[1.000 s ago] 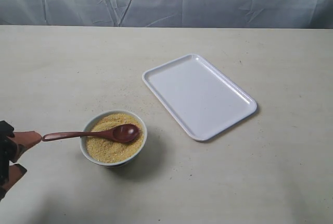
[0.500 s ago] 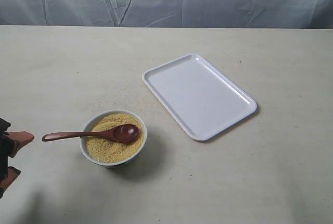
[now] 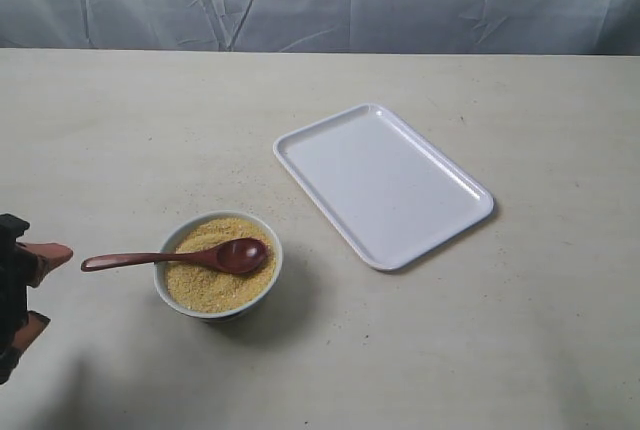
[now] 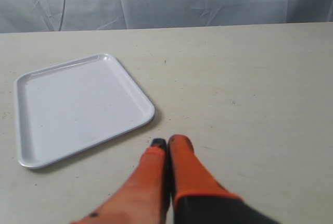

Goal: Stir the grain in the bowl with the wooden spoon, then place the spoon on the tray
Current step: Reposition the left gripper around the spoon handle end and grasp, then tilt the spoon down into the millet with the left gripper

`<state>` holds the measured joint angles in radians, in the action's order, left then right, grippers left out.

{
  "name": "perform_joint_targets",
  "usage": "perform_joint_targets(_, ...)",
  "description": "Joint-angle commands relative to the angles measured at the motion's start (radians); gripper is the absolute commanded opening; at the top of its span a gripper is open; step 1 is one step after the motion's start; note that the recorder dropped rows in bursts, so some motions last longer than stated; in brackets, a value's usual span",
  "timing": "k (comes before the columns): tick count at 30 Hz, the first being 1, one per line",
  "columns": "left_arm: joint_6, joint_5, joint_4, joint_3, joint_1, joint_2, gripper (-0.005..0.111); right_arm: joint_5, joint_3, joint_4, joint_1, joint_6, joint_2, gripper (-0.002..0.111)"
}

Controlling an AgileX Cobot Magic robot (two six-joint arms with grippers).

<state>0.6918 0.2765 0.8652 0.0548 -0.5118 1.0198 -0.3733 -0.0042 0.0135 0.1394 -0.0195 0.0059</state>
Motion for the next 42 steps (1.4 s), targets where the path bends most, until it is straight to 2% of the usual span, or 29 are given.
perform_joint_targets(1,0.008,0.009,-0.032,0.026,0.001,0.076,0.067,0.010,0.004,-0.002,-0.006,0.001,-0.006,0.003)
perform_joint_targets(20,0.025,-0.031,-0.112,0.213,0.001,0.351,0.067,0.010,0.004,-0.003,-0.006,-0.001,-0.006,0.003)
perform_joint_targets(24,0.068,-0.038,-0.186,0.254,0.001,0.387,0.067,0.010,0.004,-0.003,-0.006,-0.001,-0.006,0.003)
perform_joint_targets(30,0.068,-0.023,-0.188,0.285,0.001,0.418,0.067,0.010,0.004,-0.003,-0.006,-0.001,-0.006,0.003)
perform_joint_targets(42,0.068,0.012,-0.213,0.285,0.001,0.438,0.037,0.010,0.004,-0.001,-0.006,-0.001,-0.006,0.003)
